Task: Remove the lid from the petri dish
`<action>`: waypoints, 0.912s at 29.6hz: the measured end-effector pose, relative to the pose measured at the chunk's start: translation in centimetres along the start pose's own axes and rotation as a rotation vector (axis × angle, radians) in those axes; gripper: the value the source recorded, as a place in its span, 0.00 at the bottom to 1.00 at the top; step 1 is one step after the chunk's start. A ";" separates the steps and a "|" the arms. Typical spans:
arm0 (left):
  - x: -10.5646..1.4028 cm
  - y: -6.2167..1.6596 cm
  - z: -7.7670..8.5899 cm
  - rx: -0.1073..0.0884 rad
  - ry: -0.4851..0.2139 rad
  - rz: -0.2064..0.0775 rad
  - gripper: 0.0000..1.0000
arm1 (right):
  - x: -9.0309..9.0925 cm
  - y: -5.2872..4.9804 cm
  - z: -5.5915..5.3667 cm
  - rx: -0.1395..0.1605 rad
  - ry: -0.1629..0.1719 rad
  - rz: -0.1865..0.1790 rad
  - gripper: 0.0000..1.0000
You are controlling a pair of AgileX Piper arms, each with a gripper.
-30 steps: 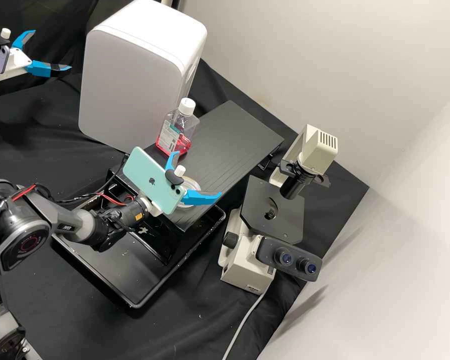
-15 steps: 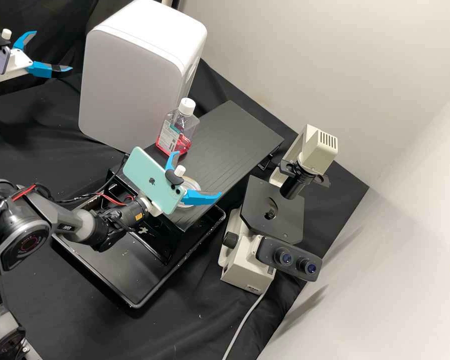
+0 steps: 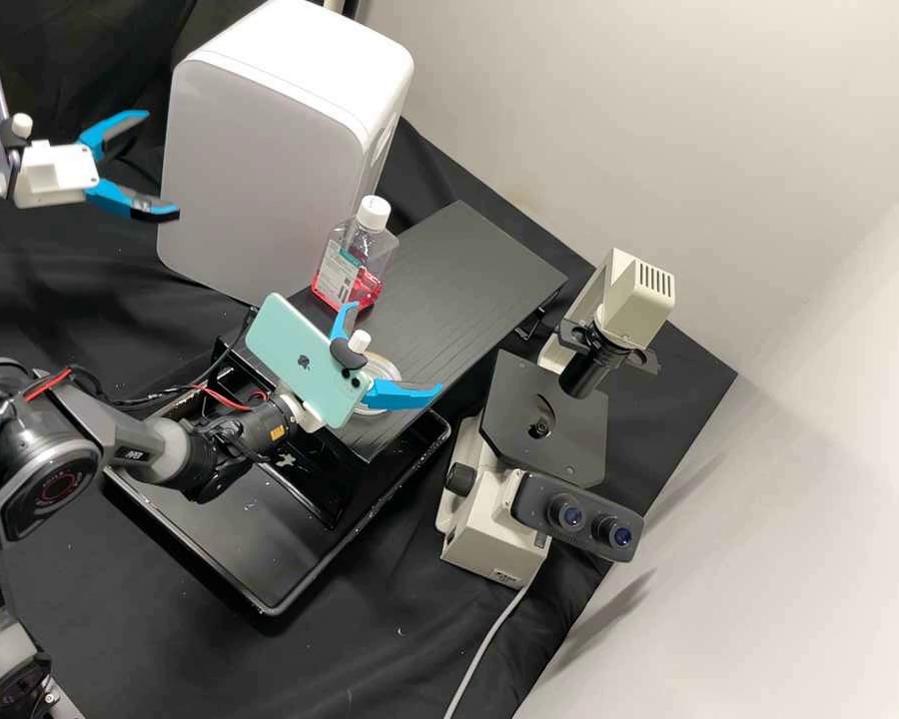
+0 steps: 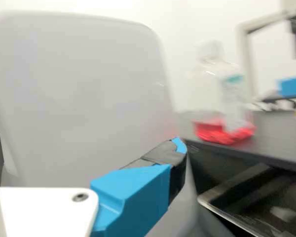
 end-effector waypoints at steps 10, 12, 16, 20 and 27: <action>-1.3 -2.27 3.4 -0.120 -0.195 -0.128 1.00 | 0.0 0.0 0.0 0.000 0.000 0.000 1.00; -1.6 -2.55 3.9 -0.139 -0.218 -0.147 1.00 | 0.0 0.0 0.0 0.000 0.000 0.000 1.00; -2.1 -3.05 4.7 -0.156 -0.264 -0.182 1.00 | 0.0 0.0 0.0 0.000 0.000 0.000 1.00; -2.6 -3.29 5.5 -0.155 -0.304 -0.203 1.00 | 0.0 0.0 0.0 0.000 0.000 0.000 1.00; -2.7 -3.83 7.1 -0.155 -0.375 -0.229 1.00 | 0.0 0.0 0.0 0.000 0.000 0.000 1.00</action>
